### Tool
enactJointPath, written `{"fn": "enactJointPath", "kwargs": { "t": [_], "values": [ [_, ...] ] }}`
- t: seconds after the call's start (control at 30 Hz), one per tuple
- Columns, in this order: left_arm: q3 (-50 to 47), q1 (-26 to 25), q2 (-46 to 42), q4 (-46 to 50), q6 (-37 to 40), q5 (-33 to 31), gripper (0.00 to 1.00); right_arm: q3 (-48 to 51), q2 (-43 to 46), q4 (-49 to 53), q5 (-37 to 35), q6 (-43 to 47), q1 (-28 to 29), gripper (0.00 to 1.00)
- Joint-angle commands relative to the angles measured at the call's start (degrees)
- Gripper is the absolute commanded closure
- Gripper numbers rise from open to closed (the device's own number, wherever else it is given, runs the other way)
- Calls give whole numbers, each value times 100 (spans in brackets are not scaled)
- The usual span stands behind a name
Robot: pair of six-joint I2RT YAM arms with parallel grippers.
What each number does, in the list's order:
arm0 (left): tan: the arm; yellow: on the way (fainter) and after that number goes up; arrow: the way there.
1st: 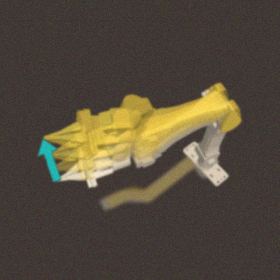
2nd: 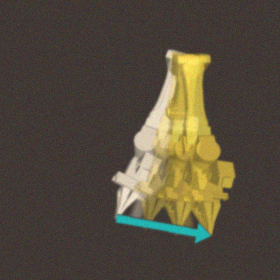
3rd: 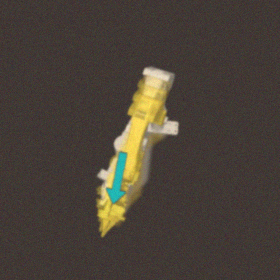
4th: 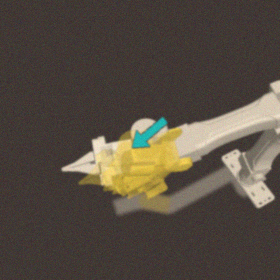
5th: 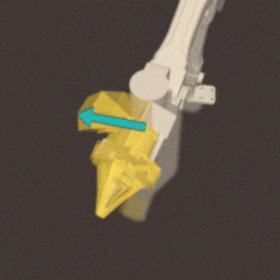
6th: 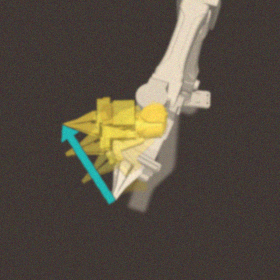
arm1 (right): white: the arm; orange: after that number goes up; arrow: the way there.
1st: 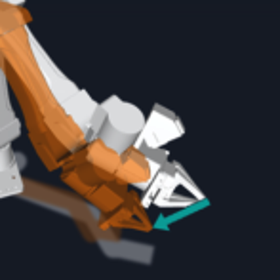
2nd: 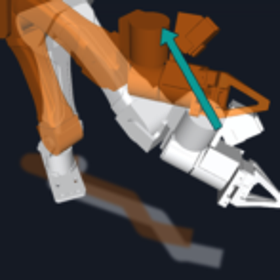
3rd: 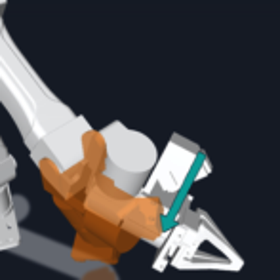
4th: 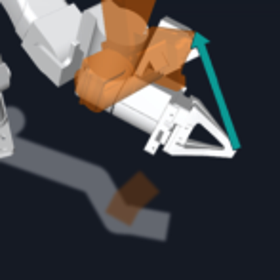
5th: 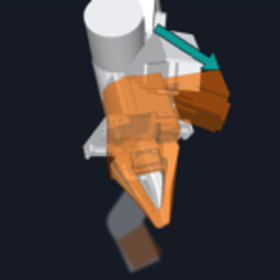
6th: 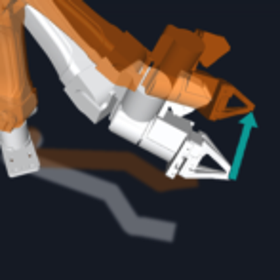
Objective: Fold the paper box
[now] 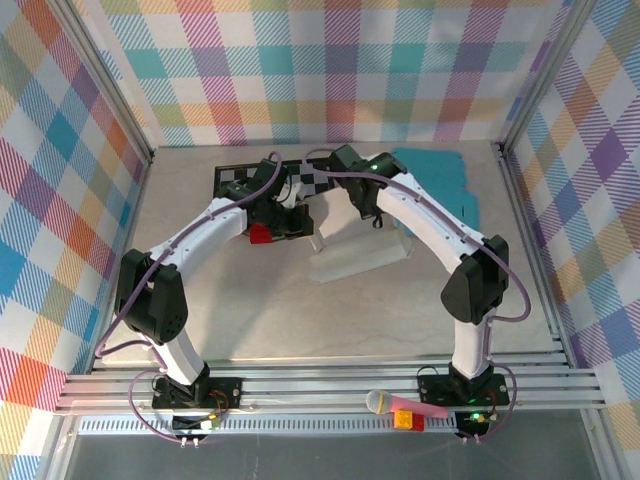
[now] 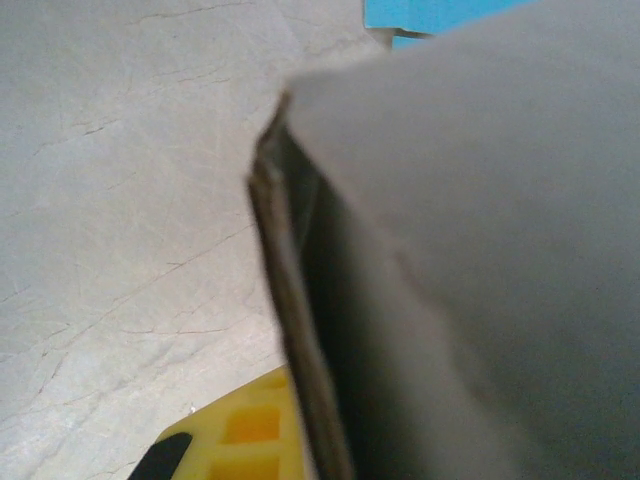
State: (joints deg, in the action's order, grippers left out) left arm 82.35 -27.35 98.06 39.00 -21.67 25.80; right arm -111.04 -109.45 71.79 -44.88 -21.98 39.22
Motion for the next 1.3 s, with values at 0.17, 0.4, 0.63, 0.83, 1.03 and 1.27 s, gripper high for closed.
{"fn": "enactJointPath", "kwargs": {
  "t": [0.17, 0.4, 0.63, 0.83, 1.03, 1.27],
  "values": [
    [-261, -42, 11, -202, -126, -108, 100, 977, 697, -166, 734, -989, 158, 100],
    [-1199, -392, 35, -1042, -388, -678, 100, 2536, 1017, -985, 1252, -1536, 282, 100],
    [-2084, -695, 142, -2083, -713, -1450, 100, 3358, 1119, -1547, 1193, -1595, 434, 100],
    [-2378, -815, 125, -2799, -693, -1763, 85, 3681, 1210, -1844, 1115, -1436, 463, 100],
    [-2433, -815, 77, -2820, -601, -2139, 78, 3713, 1112, -1826, 1128, -1399, 450, 100],
    [-2489, -798, -59, -2948, -392, -2266, 80, 3598, 966, -1763, 1266, -1325, 446, 100]
  ]
}}
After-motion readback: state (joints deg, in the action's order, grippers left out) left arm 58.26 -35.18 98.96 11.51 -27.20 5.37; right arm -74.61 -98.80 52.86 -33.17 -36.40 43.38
